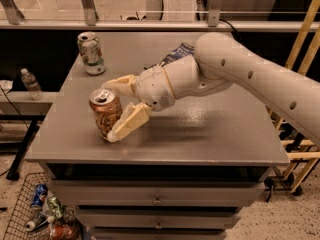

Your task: Knock orange can over

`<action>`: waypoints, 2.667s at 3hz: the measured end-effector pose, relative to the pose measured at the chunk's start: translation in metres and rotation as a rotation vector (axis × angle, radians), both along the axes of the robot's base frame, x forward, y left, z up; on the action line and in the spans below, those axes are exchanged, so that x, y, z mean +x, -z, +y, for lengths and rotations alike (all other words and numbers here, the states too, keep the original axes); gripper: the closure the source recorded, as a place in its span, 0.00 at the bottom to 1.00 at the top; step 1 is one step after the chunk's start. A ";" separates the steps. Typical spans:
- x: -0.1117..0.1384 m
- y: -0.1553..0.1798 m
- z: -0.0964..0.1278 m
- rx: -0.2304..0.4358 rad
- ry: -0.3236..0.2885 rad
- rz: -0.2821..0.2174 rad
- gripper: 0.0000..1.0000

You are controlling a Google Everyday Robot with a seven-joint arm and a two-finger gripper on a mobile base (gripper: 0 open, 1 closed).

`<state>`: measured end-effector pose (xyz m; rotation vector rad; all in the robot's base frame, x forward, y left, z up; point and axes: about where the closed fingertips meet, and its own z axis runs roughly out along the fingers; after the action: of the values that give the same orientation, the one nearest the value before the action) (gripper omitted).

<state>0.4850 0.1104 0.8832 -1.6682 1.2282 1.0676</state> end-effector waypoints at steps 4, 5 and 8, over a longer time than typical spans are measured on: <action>0.014 -0.007 0.005 0.085 -0.030 -0.011 1.00; 0.026 -0.027 -0.007 -0.016 -0.011 -0.123 1.00; 0.002 -0.011 0.041 -0.678 -0.165 -0.553 1.00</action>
Offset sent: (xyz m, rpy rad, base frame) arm 0.0095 0.0168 -0.0095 0.0829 0.0337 0.0498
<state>0.4872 0.1515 0.8941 -2.3976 1.1432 0.2102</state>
